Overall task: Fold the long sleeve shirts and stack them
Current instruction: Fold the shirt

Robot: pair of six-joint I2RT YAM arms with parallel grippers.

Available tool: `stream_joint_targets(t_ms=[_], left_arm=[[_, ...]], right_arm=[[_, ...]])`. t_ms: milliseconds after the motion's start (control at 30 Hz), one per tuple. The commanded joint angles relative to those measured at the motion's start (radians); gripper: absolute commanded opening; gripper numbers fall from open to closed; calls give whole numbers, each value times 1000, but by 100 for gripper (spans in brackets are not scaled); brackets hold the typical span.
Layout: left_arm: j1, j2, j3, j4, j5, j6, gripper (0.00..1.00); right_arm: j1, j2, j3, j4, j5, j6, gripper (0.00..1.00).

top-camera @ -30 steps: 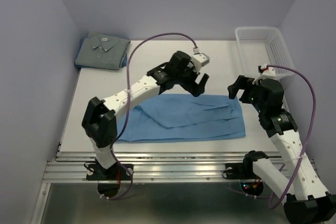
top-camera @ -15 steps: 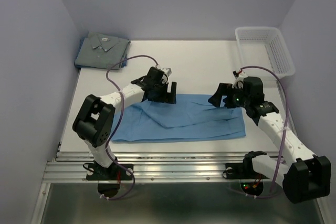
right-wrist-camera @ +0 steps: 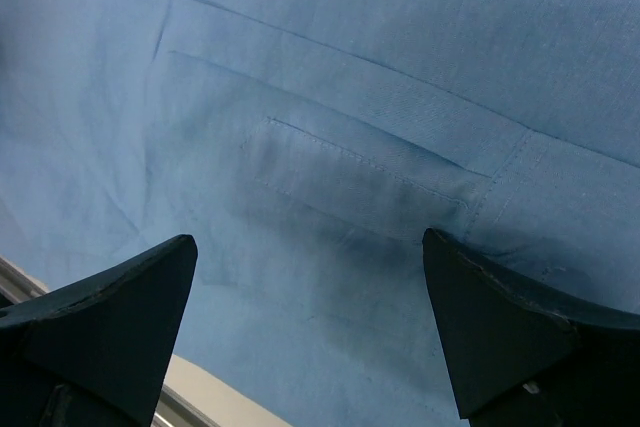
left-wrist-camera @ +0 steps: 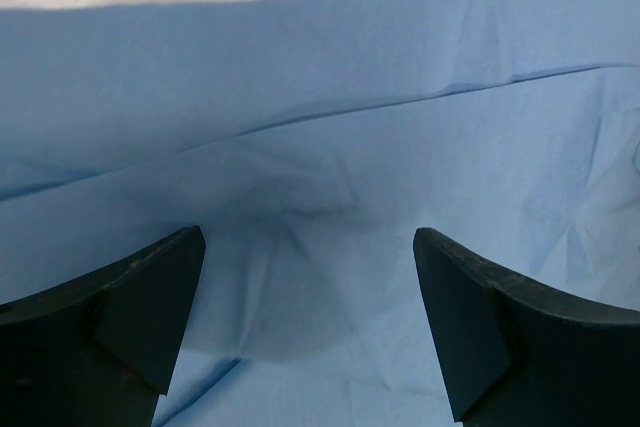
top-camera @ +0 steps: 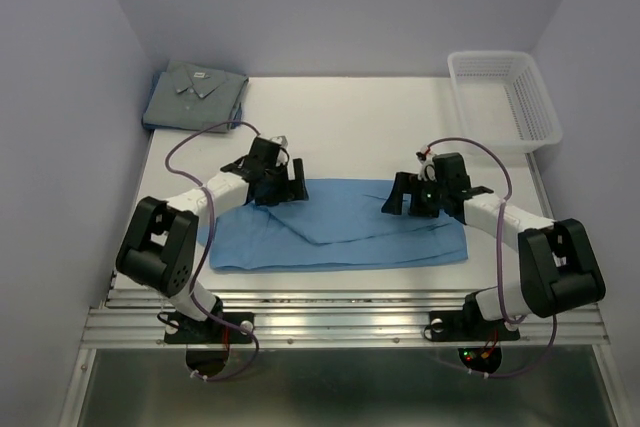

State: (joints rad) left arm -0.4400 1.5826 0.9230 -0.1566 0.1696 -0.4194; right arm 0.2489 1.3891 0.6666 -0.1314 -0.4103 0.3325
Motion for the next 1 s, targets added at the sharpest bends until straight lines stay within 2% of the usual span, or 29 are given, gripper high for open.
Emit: stream_joint_targets(t_ms=[0, 267, 400, 533, 733, 933, 967], left_arm=[[52, -118, -65, -57, -88, -59, 99], [122, -82, -133, -162, -159, -180, 99], [136, -46, -142, -103, -177, -191, 99], [136, 86, -43, -44, -130, -176, 99], [132, 347, 264, -32, -65, -110, 99], [95, 641, 725, -86, 11, -6, 99], [68, 681, 873, -118, 22, 8, 99]], right_arm=[[16, 25, 34, 81, 40, 3, 100], [16, 42, 33, 61, 145, 23, 100], [16, 77, 36, 56, 189, 20, 100], [16, 97, 39, 65, 200, 22, 100], [16, 55, -4, 52, 211, 62, 100], [75, -21, -103, -7, 79, 131, 100], [113, -31, -122, -10, 67, 141, 100]])
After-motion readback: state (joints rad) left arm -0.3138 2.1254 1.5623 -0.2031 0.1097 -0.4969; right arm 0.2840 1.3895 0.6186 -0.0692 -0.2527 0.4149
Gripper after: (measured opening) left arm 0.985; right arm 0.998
